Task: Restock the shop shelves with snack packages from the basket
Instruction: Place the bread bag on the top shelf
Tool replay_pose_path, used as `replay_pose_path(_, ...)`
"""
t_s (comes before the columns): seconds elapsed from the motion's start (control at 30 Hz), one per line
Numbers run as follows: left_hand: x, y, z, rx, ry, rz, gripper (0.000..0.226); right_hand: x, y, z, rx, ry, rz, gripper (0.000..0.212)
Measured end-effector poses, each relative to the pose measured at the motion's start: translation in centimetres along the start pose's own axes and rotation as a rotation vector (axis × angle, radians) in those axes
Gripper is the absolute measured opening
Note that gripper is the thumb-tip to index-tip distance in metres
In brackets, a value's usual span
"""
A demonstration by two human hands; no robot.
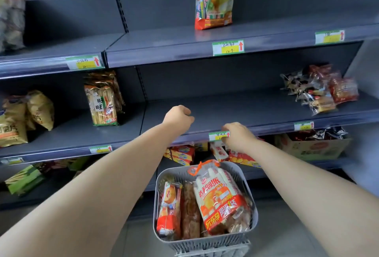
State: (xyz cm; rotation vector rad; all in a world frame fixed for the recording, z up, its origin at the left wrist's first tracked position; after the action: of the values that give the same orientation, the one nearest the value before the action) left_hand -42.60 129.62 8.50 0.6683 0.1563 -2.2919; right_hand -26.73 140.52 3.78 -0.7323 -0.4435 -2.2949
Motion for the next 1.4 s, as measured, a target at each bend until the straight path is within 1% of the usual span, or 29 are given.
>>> replay_pose_path(0.07,2.0,0.6,-2.7,0.064,-0.026,0.047,0.040,-2.1,0.4,-2.5,0.065,-0.002,-0.074,0.040)
replay_pose_path(0.13,3.8,1.2,-5.1,0.116,-0.047,0.080,0.027,-4.6,0.7,-4.9,0.136,-0.008,-0.159,0.039)
replay_pose_path(0.17,4.6,1.5,-6.3,0.140,-0.063,0.103,0.018,-5.8,0.8,-6.0,0.185,-0.011,-0.207,0.041)
replay_pose_path(0.27,6.9,2.0,-9.5,0.229,-0.105,0.171,0.018,-9.1,1.3,-8.8,0.338,-0.004,-0.330,0.044)
replay_pose_path(0.37,8.5,2.3,-12.0,0.296,-0.109,0.249,0.010,-11.2,1.4,-10.8,0.461,-0.010,-0.437,0.053)
replay_pose_path(0.43,9.3,2.3,-13.1,0.307,-0.119,0.308,0.028,-12.4,1.1,-11.9,0.496,-0.030,-0.463,0.063)
replay_pose_path(0.47,9.7,2.3,-13.6,0.309,-0.119,0.336,0.033,-13.0,0.7,-12.5,0.504,-0.034,-0.461,0.066)
replay_pose_path(0.53,10.1,2.6,-14.4,0.322,-0.108,0.382,0.032,-13.9,0.2,-13.5,0.522,-0.054,-0.450,0.064)
replay_pose_path(0.63,10.3,3.1,-15.7,0.333,-0.137,0.431,0.029,-15.9,-0.8,-15.2,0.492,-0.120,-0.450,0.063)
replay_pose_path(0.67,10.2,3.4,-16.1,0.332,-0.156,0.450,0.030,-17.3,-1.4,-16.3,0.486,-0.152,-0.453,0.068)
replay_pose_path(0.7,10.2,3.6,-16.4,0.333,-0.171,0.472,0.032,-19.1,-2.0,-17.9,0.489,-0.179,-0.467,0.079)
replay_pose_path(0.77,10.4,4.0,-17.1,0.328,-0.163,0.512,0.033,-19.0,-1.7,-18.1,0.485,-0.225,-0.490,0.102)
replay_pose_path(0.83,10.8,4.6,-17.7,0.320,-0.142,0.540,0.034,-18.0,-0.9,-17.5,0.500,-0.253,-0.533,0.114)
replay_pose_path(0.9,11.4,5.3,-18.1,0.321,-0.142,0.573,0.032,-17.9,-0.3,-17.5,0.518,-0.280,-0.598,0.111)
replay_pose_path(1.03,12.7,6.7,-18.7,0.338,-0.140,0.642,0.037,-18.6,-0.3,-18.2,0.473,-0.356,-0.617,0.078)
replay_pose_path(1.1,13.0,7.2,-18.5,0.343,-0.151,0.659,0.037,-18.5,-0.1,-17.9,0.431,-0.392,-0.619,0.066)
replay_pose_path(1.17,13.3,7.6,-18.4,0.347,-0.133,0.667,0.036,-17.9,0.3,-17.2,0.377,-0.404,-0.615,0.058)
replay_pose_path(1.3,13.1,8.4,-17.8,0.329,-0.072,0.642,0.029,-16.9,1.5,-15.5,0.268,-0.459,-0.579,0.054)
replay_pose_path(1.4,12.6,9.5,-17.0,0.340,-0.080,0.608,0.034,-16.3,2.6,-14.3,0.199,-0.603,-0.577,0.066)
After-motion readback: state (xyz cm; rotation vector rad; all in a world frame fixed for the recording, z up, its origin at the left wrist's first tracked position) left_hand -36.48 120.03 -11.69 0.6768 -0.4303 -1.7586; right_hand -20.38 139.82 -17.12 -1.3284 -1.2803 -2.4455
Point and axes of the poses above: each hand's wrist, its own y-axis away from the middle knuckle, its own z-axis out of the back of the hand, x = y × z, the point moved 5 cm from there along -y, towards the middle knuckle, and after that the axes turned 15 degrees about -y, right-handed, at the moved point
